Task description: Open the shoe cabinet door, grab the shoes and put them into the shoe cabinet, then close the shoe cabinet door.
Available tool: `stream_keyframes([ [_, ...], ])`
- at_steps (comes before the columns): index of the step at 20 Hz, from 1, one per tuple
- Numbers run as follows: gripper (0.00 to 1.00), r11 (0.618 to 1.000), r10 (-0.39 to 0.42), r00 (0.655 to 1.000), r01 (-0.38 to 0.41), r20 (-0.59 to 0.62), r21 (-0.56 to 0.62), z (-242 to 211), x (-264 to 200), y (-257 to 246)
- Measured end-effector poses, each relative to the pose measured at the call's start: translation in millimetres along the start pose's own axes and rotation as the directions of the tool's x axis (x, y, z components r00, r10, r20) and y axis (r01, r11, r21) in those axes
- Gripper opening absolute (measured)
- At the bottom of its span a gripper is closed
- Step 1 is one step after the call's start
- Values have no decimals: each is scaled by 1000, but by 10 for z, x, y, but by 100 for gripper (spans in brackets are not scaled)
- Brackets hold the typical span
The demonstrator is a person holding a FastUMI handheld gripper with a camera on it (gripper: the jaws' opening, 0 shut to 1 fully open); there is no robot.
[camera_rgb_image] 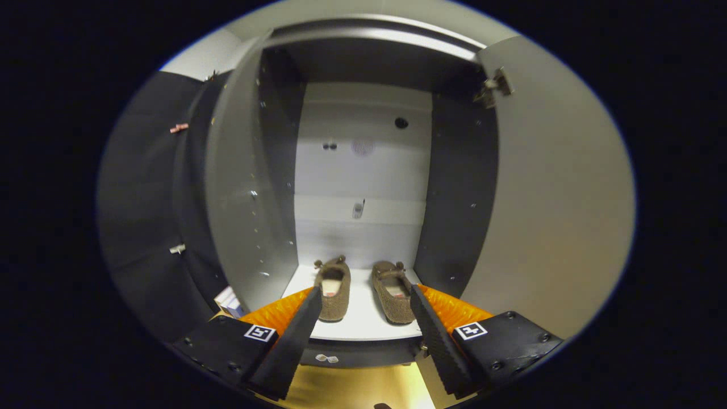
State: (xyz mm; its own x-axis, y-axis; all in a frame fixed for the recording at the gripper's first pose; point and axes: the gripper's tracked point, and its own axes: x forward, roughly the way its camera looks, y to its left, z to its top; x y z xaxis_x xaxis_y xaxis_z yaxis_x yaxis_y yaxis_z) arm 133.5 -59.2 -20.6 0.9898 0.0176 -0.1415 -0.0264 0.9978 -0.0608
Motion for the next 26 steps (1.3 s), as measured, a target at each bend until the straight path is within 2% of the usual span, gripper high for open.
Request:
stream_keyframes([
  [3, 98, 1000, -1, 993, -2, 121, 25, 227, -518, -117],
  [7, 98, 994, -12, 991, -3, 133, 113, 219, -1253, -431],
  [11, 98, 990, -75, 988, 58, 134, 125, 152, -1807, -970],
  [15, 98, 979, -180, 973, 163, 143, 121, 96, -2397, -1639],
  [16, 98, 980, -178, 972, 161, 150, 121, 115, -2548, -1757],
  [17, 98, 978, -193, 967, 177, 164, 110, 117, -2649, -1872],
  [18, 98, 963, -262, 950, 247, 170, 106, 114, -2760, -2121],
  [21, 98, 964, -253, 949, 231, 188, 130, 91, -2870, -2371],
  [26, 98, 961, -250, 956, 226, 152, 159, -68, -2846, -2825],
])
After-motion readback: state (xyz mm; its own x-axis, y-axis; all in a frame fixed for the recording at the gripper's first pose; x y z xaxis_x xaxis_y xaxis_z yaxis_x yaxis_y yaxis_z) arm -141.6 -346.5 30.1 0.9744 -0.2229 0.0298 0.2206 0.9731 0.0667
